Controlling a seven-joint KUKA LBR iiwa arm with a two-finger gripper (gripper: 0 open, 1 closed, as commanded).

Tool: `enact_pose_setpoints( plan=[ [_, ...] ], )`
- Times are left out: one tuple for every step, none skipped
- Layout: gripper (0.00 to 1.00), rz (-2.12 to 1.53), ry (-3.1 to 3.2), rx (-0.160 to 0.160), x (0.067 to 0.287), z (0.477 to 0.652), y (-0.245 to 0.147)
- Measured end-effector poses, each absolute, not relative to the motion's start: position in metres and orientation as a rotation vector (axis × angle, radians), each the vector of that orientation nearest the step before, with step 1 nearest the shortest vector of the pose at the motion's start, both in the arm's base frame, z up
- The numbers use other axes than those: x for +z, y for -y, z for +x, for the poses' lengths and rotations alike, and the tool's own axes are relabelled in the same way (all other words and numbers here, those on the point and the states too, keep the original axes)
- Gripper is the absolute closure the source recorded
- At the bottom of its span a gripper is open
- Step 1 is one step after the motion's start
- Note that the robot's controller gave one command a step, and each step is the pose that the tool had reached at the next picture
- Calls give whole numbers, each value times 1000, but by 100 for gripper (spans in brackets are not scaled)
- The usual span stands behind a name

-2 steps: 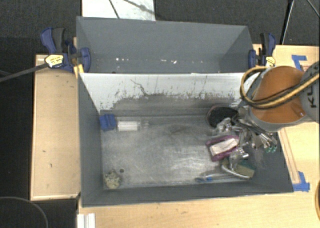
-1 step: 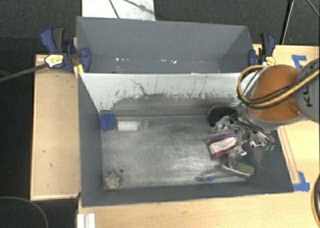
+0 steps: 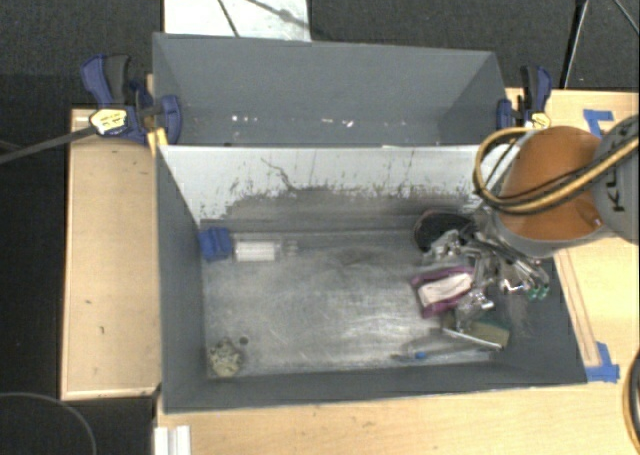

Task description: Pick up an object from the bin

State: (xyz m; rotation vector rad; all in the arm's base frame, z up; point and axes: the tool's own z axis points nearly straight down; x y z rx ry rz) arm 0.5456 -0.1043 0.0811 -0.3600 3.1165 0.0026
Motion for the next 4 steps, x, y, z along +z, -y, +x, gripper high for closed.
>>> enact_pose_setpoints(
  plan=[
    [0,-407,-3111,5,78,547,103],
    [0,-410,-3109,3,80,548,101],
    [100,-411,-3111,5,81,548,101],
    [100,-410,-3107,-3,138,550,101]
  ],
)
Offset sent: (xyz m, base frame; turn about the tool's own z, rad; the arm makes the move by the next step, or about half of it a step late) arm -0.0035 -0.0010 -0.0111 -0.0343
